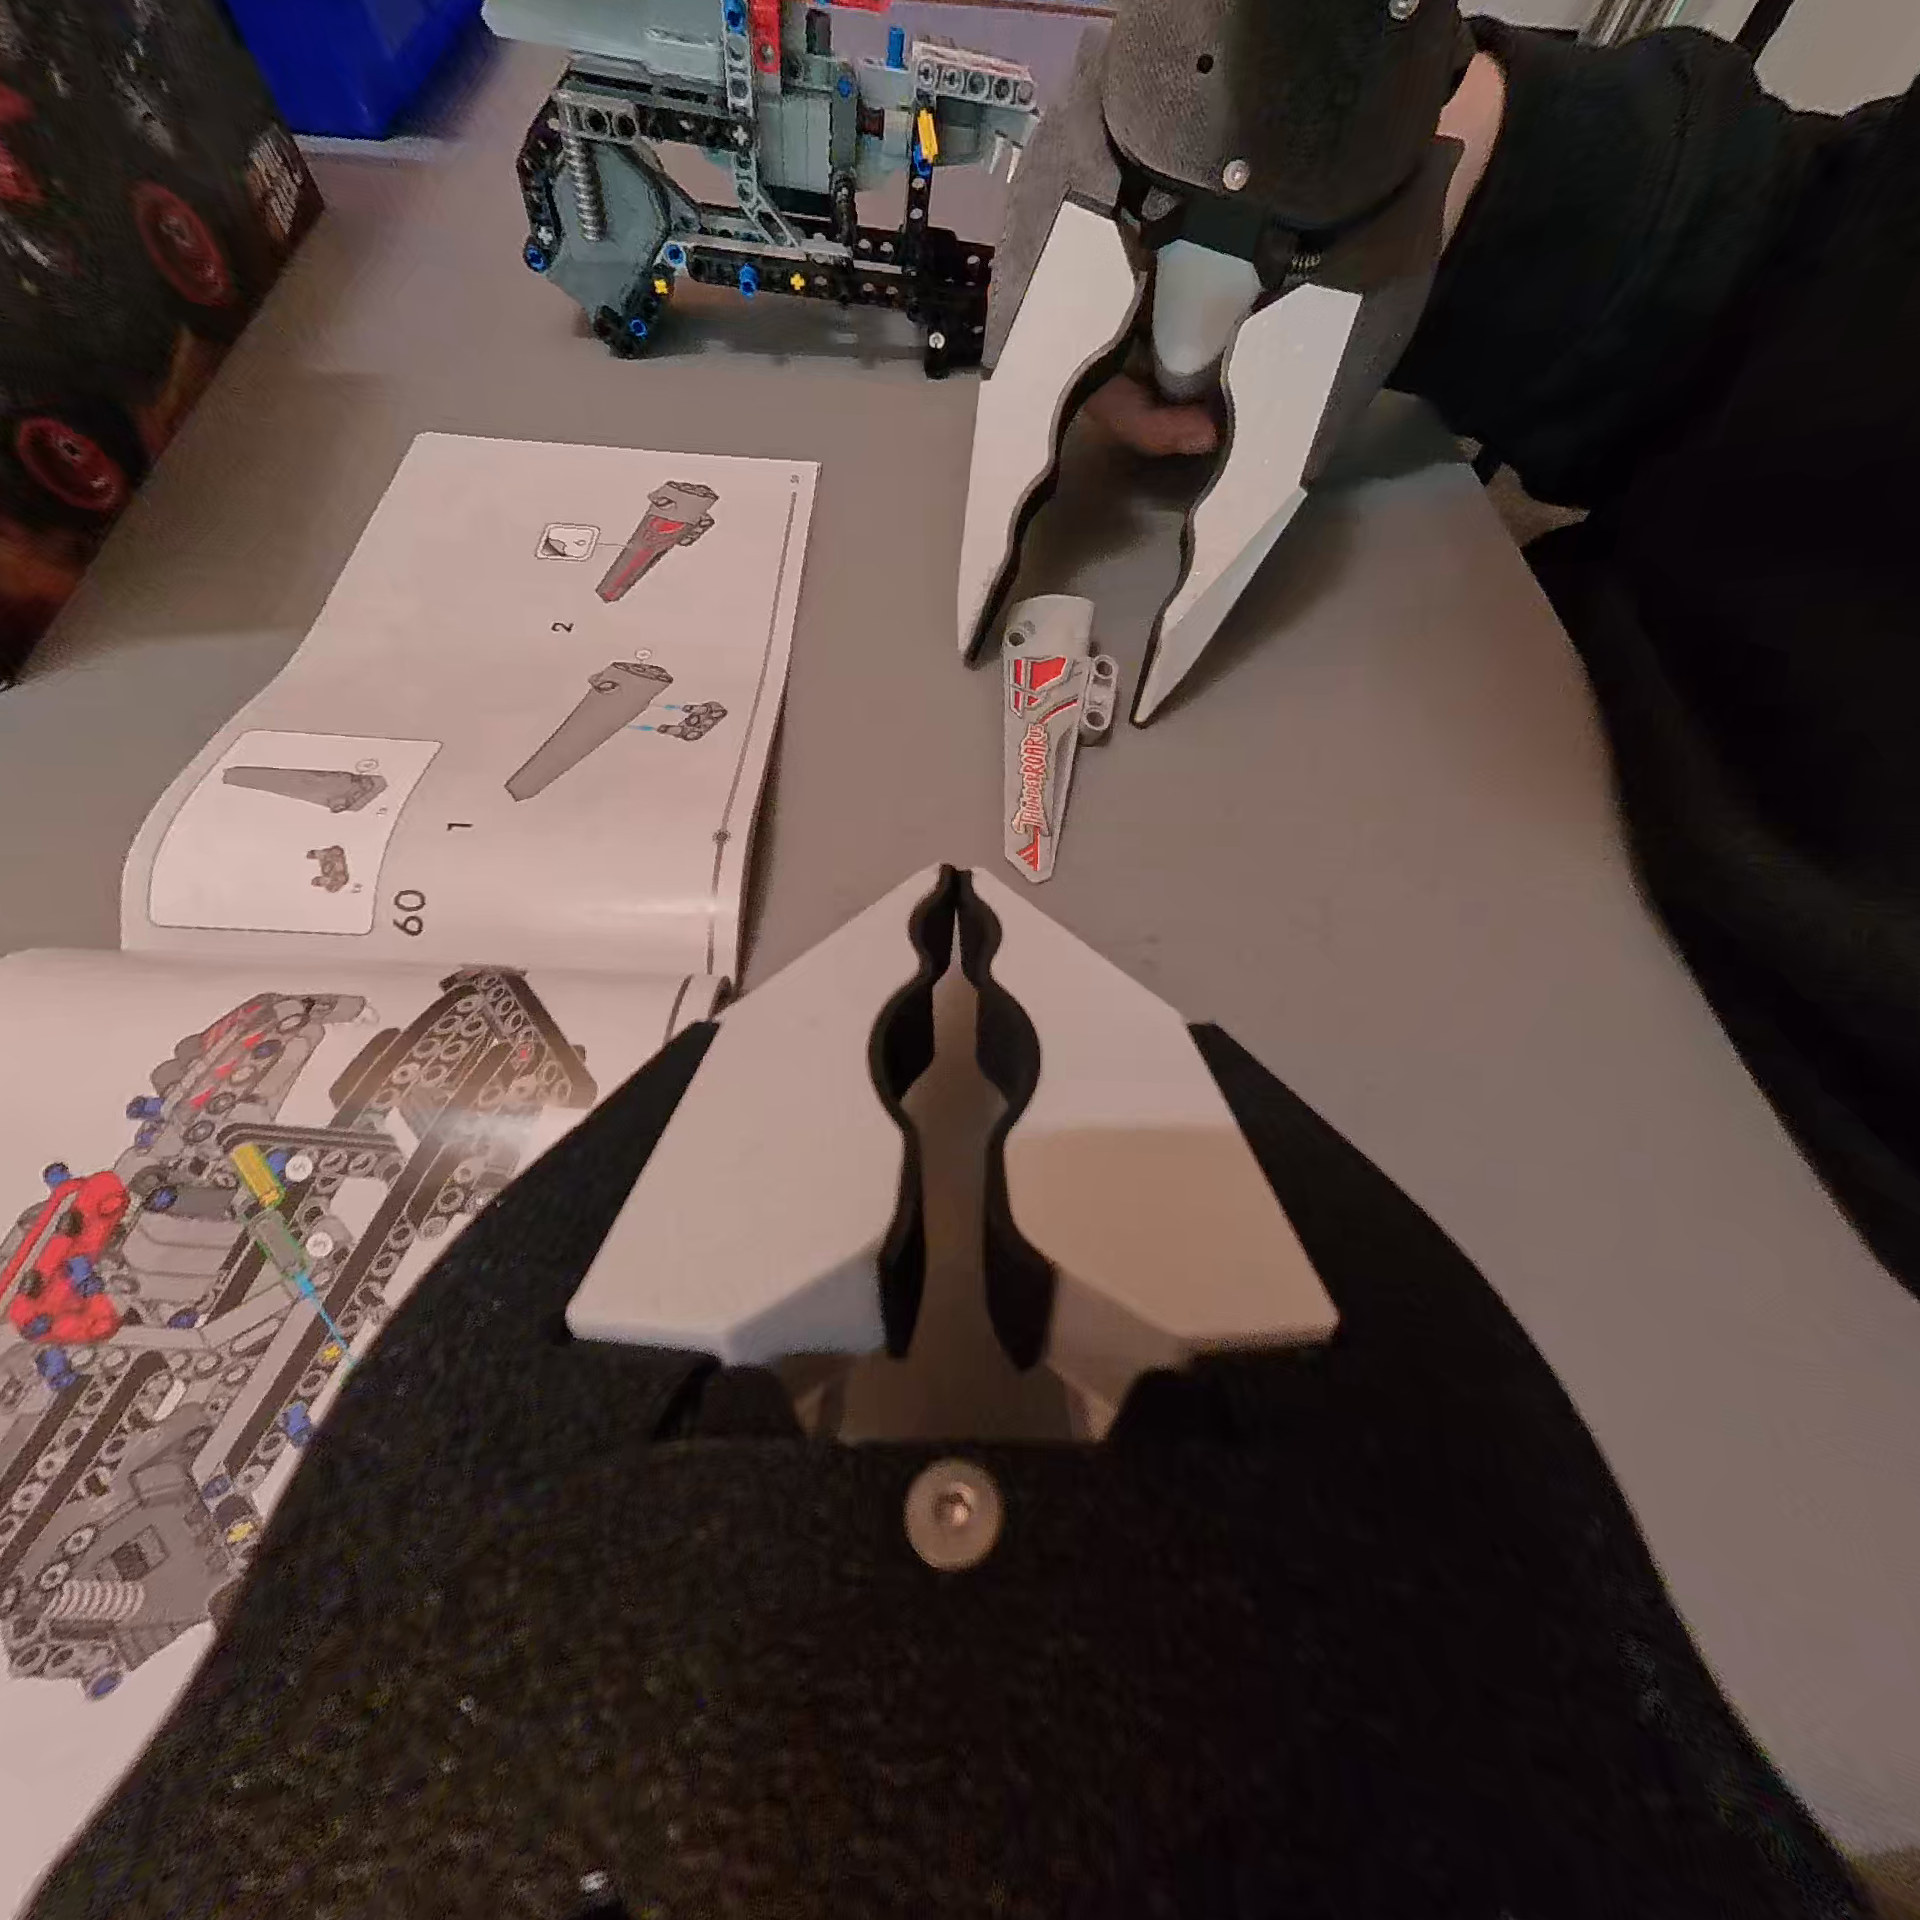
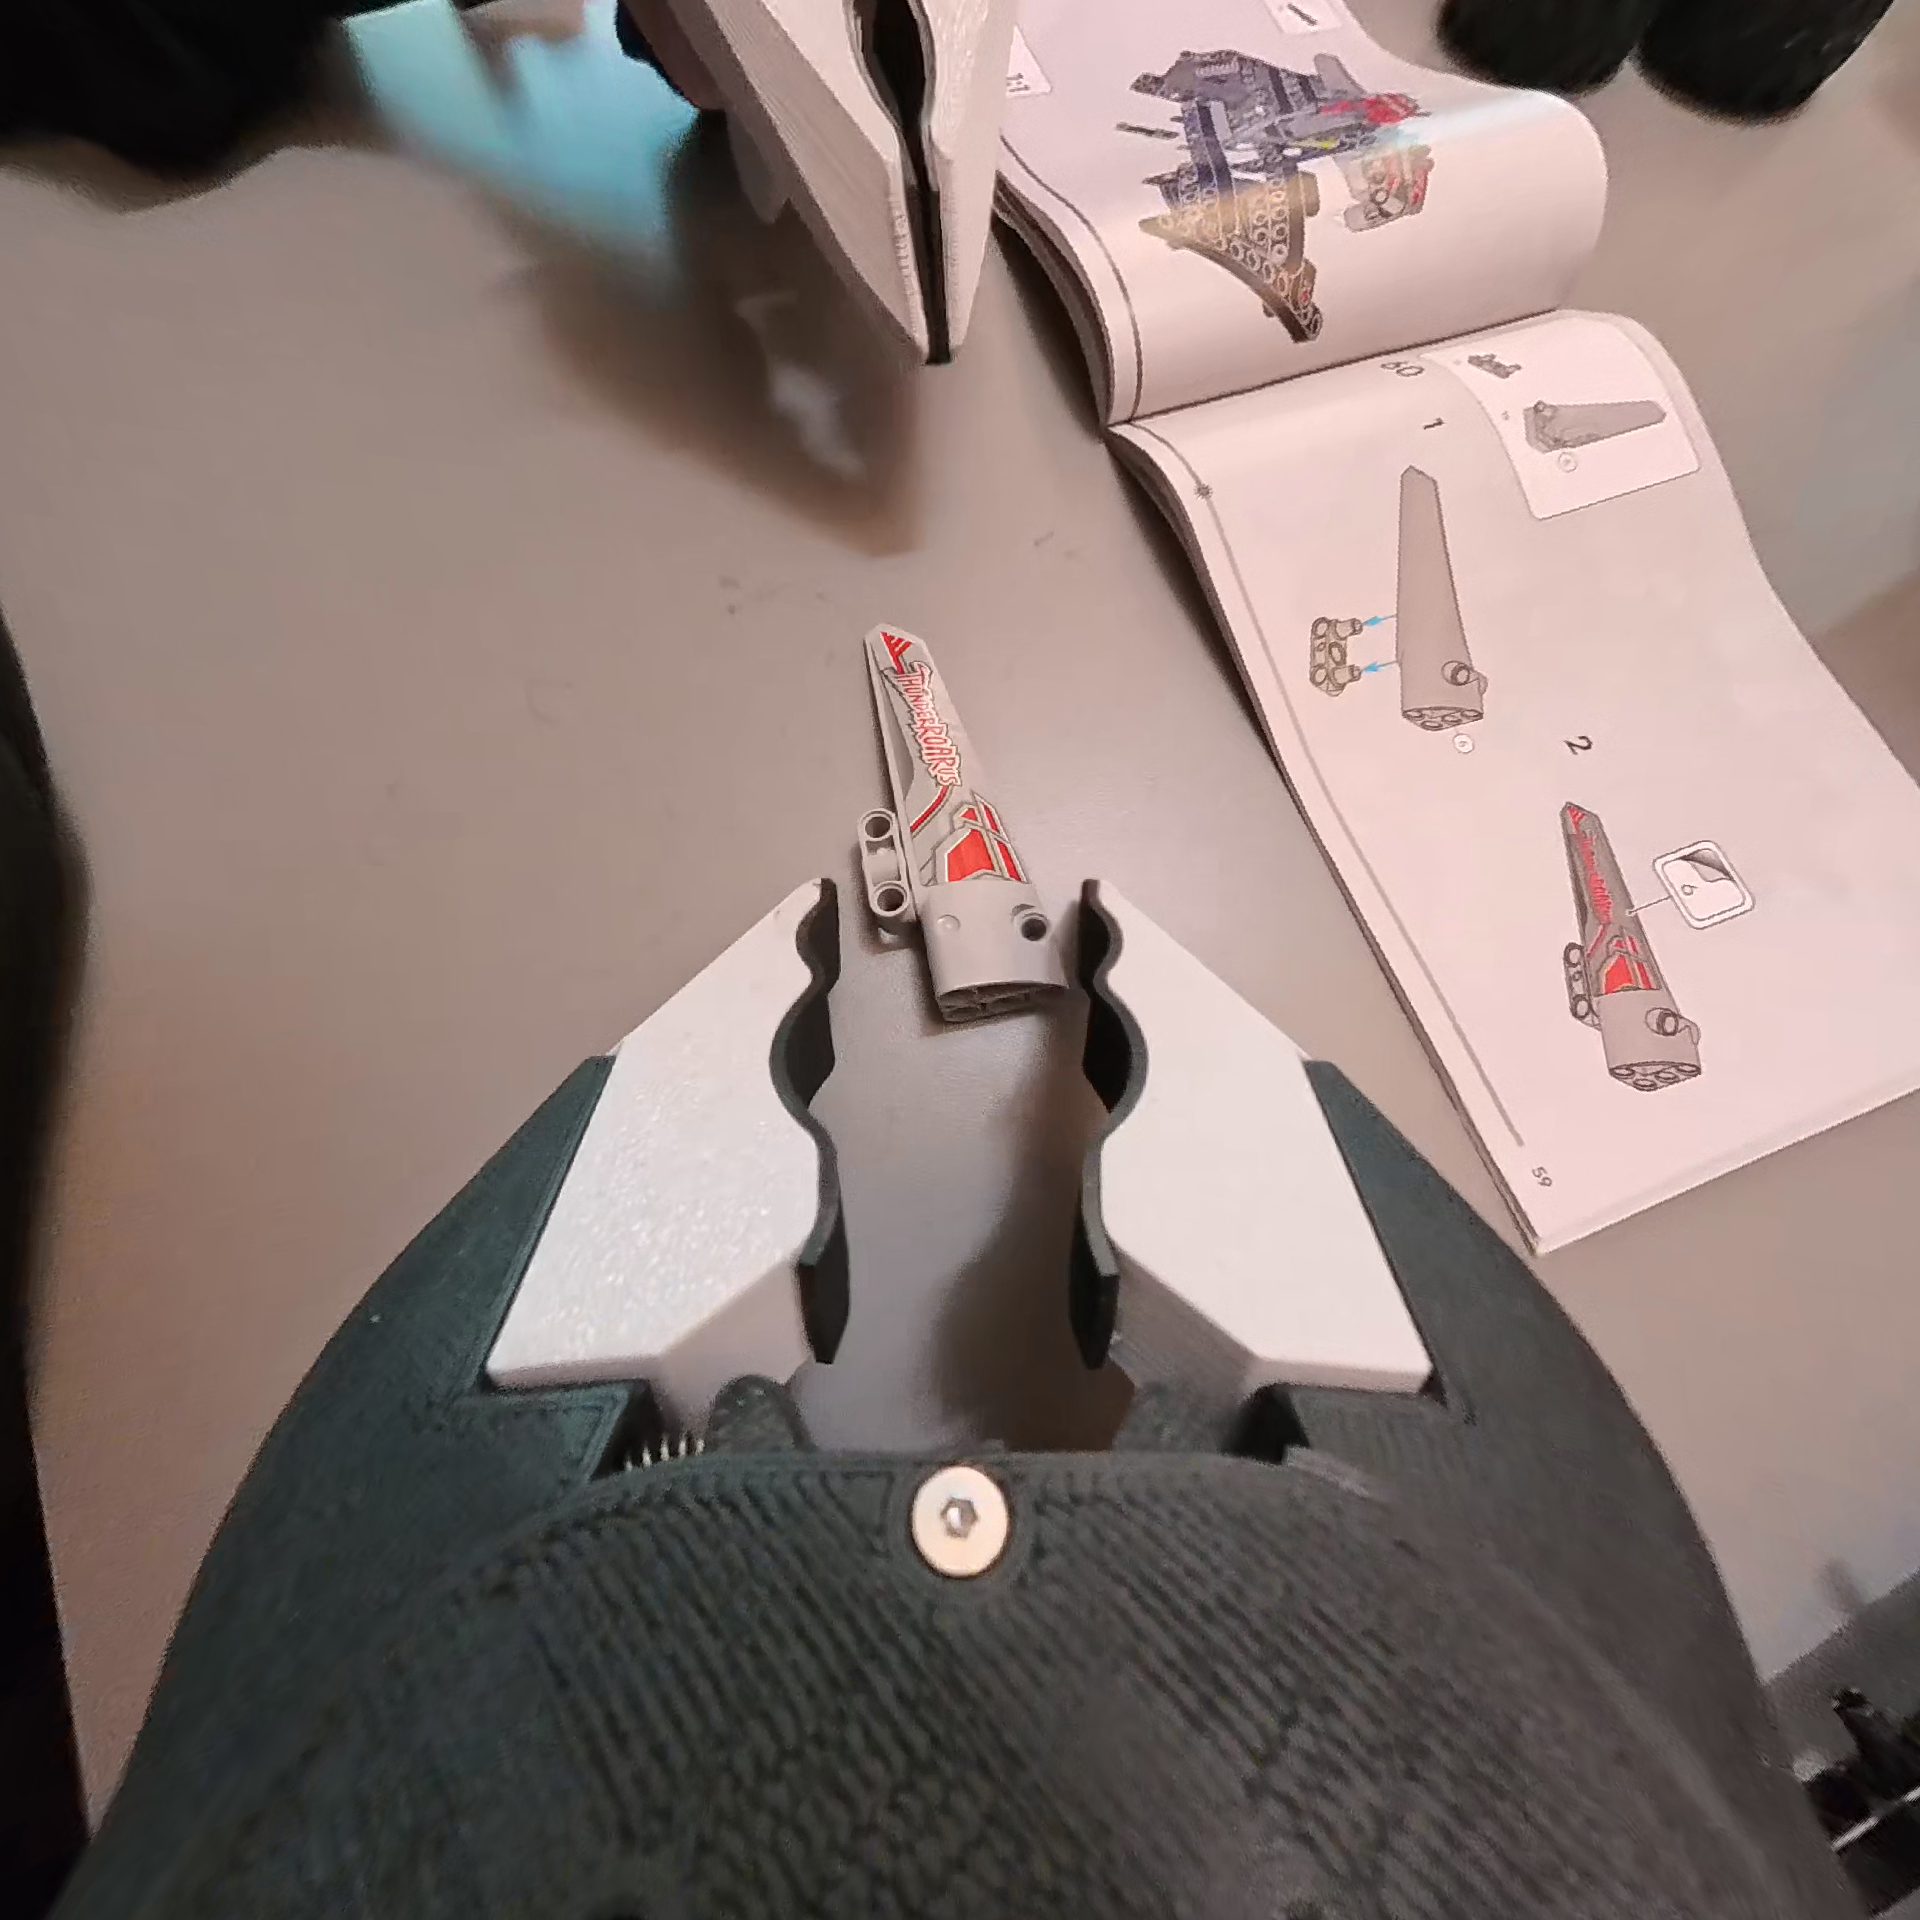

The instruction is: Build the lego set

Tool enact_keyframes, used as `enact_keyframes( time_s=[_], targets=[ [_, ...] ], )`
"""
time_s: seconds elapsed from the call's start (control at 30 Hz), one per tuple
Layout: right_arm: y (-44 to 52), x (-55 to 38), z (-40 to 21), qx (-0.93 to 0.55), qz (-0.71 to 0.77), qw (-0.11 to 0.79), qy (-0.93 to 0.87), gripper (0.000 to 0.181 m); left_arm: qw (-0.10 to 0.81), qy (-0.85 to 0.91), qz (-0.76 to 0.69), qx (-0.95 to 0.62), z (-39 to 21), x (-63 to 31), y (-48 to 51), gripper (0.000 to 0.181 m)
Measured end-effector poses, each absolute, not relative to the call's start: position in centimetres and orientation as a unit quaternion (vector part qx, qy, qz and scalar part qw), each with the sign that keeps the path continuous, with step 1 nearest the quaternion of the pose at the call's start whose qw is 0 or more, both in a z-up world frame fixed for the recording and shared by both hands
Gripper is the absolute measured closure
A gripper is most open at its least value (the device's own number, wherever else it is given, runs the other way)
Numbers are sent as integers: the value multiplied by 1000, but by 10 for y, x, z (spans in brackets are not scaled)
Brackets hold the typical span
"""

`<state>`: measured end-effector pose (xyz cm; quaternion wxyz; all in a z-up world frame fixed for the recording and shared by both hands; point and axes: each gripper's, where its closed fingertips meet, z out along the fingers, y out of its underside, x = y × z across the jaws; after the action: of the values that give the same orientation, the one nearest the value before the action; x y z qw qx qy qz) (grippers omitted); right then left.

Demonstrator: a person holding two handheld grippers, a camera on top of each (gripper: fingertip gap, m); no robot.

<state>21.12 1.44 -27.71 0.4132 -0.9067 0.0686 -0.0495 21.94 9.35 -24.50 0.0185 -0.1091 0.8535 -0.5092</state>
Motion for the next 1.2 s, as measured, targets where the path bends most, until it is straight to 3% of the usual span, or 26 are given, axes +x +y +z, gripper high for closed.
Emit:
enact_keyframes(
  time_s=[0.27,0.4,0.53,0.67,0.77,1.03,1.2],
  targets=[
    [15,205,-278,-908,-27,413,57,148,59,841,-524,-126,-237,233,97,181],
    [13,202,-278,-909,-21,414,46,148,113,834,-521,-145,-235,248,103,172],
    [3,195,-277,-911,-3,410,34,149,158,856,-469,-149,-250,258,100,149],
    [-9,192,-275,-917,-3,395,46,137,152,900,-395,-100,-264,256,66,148],
    [-16,193,-260,-907,-13,415,68,136,177,931,-305,-99,-272,276,57,138],
    [-39,232,-236,-881,-125,424,167,142,24,951,-279,-130,-281,273,51,128],
    [-43,259,-242,-894,-204,363,163,142,-17,957,-274,-99,-279,259,60,130]
  ],
)
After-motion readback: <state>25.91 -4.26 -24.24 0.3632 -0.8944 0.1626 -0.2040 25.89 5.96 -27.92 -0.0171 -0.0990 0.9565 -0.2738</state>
